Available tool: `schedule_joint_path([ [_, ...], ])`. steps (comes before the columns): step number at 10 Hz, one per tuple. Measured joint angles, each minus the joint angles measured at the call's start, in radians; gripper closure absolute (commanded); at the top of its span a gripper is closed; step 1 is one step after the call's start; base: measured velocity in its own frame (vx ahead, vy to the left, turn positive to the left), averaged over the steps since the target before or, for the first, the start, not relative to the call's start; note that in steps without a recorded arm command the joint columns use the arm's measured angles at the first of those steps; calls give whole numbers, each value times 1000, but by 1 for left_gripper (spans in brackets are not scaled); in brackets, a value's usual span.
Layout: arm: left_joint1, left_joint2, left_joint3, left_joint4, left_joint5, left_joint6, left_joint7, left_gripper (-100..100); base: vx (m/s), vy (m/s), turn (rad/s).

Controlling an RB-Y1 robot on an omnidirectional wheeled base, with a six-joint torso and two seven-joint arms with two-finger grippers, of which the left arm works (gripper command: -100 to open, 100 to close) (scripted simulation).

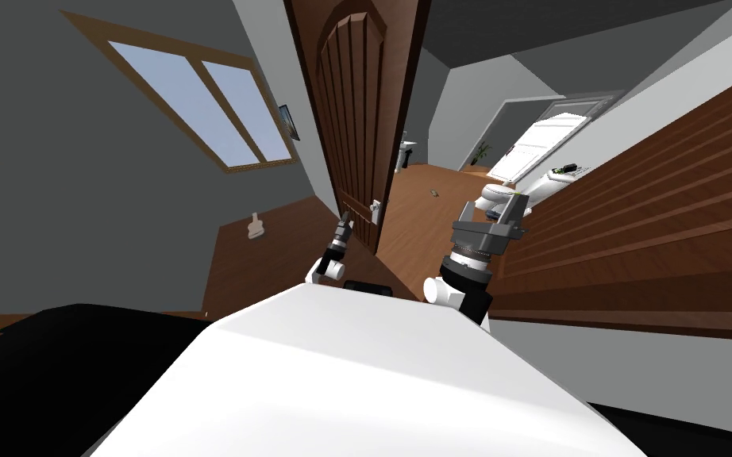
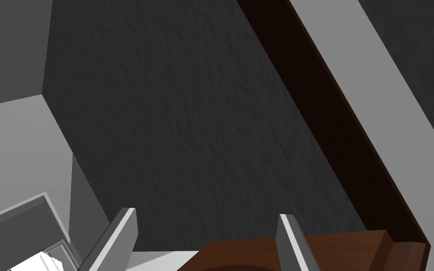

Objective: Push the door open

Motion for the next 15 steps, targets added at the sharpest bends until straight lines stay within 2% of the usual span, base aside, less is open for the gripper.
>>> schedule_joint_path([
  [1, -7, 10, -9, 15, 1, 5, 10, -100, 58, 119, -101],
  [2, -22, 10, -21, 49, 0, 2, 15, -100, 71, 107, -94],
  [4, -47, 21, -40, 89, 1, 11, 28, -100, 86, 99, -121],
  [5, -54, 21, -53, 106, -1, 16, 32, -100, 73, 109, -140],
  [8, -103, 22, -96, 200, -6, 23, 47, -100, 100, 165, -170],
  [9, -115, 34, -111, 216, -5, 36, 57, -100, 78, 119, -77],
  [12, -143, 40, -134, 265, -6, 46, 71, -100, 45, 79, -85],
  [15, -179, 37, -165, 336, -10, 51, 81, -100, 87, 134, -135],
])
